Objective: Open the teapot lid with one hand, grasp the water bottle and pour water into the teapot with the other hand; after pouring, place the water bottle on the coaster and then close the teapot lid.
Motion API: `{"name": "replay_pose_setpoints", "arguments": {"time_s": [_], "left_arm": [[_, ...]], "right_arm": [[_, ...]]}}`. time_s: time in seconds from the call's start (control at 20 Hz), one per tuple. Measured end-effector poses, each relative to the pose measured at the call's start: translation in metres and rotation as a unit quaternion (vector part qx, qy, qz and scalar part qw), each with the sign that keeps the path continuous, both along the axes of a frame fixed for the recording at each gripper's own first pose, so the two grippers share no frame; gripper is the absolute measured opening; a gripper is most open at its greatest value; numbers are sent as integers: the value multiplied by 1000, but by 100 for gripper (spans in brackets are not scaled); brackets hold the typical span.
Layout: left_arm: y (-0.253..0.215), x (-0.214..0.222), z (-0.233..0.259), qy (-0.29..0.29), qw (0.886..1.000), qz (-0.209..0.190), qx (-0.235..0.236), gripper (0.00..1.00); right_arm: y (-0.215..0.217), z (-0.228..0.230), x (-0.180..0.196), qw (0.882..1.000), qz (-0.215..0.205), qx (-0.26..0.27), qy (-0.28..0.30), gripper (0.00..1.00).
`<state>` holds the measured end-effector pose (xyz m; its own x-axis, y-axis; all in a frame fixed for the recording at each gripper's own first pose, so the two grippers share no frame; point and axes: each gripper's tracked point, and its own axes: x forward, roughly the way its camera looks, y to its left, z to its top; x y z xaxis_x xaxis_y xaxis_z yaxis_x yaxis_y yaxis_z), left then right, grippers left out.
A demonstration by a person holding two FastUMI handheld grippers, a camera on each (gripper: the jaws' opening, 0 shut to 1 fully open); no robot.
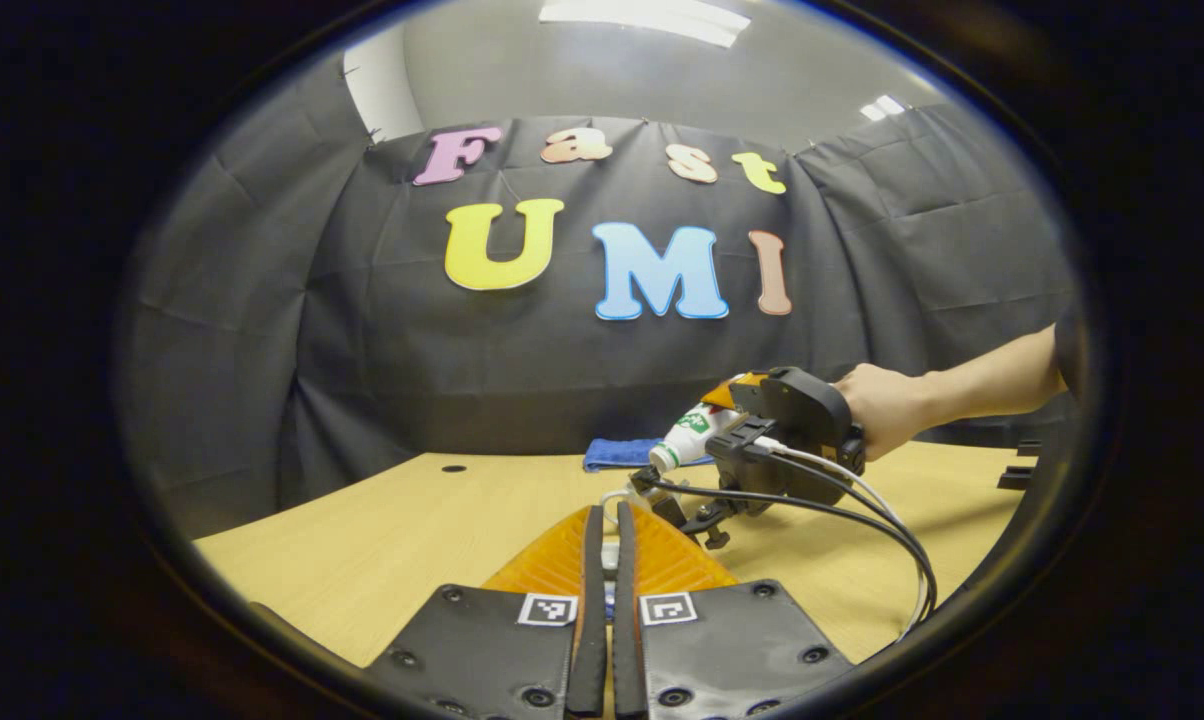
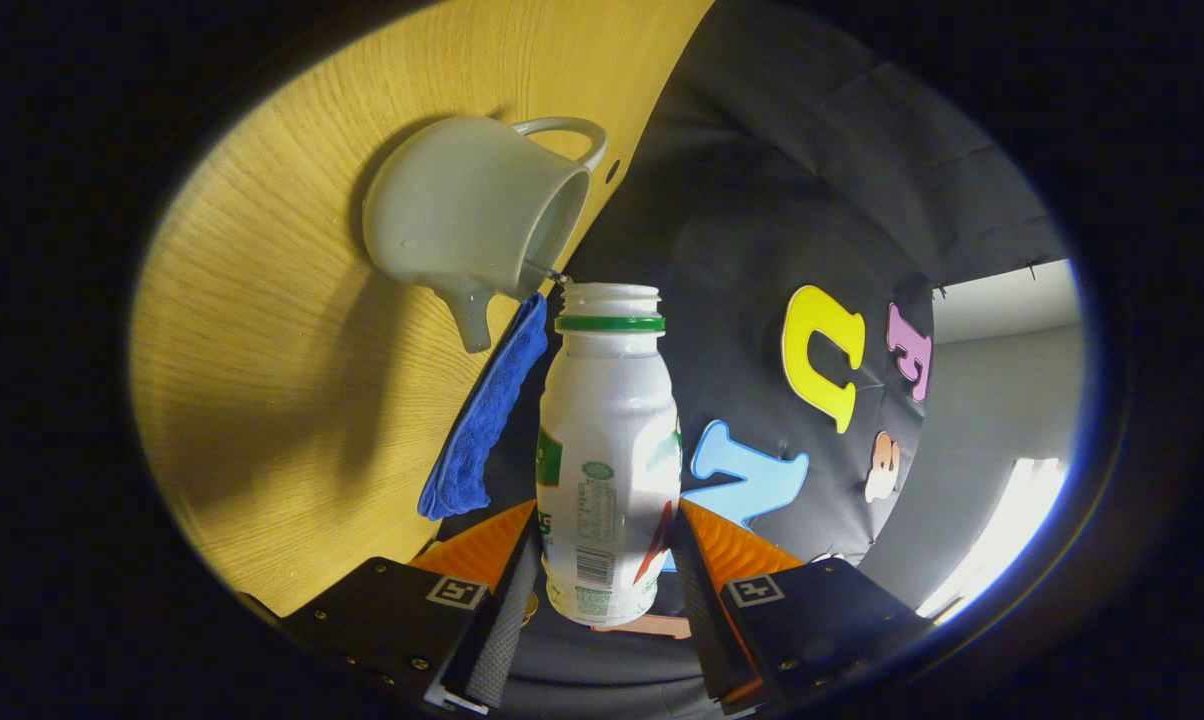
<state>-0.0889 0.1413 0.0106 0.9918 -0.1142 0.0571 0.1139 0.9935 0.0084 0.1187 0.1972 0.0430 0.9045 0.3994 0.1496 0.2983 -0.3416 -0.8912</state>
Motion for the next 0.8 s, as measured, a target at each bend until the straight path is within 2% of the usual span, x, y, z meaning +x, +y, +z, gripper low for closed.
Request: {"name": "replay_pose_setpoints", "arguments": {"time_s": [0.05,0.1,0.15,0.2,0.3,0.35,0.4,0.8], "left_arm": [[0,0,1,-1,1000,0,1,9],[-1,-1,1,-1,1000,0,1,9],[-1,-1,0,-1,1000,-1,1,13],[-2,-1,-1,-1,1000,-1,1,9],[-2,0,0,1,1000,-1,2,9],[-1,0,-1,0,1000,-1,1,13],[-1,0,0,0,1000,-1,1,9],[2,0,1,-1,1000,1,0,9]], "right_arm": [[1,1,0,1000,1,-1,-1,72],[0,1,-1,1000,1,-2,-3,72],[0,0,0,1000,2,-3,-3,70],[0,0,-1,1000,2,-3,-3,72],[0,0,-1,1000,4,-4,-4,72],[1,-1,0,1000,4,-5,-4,72],[0,-1,-1,1000,4,-8,-4,72],[1,-3,-1,1000,7,-1,10,72]]}}
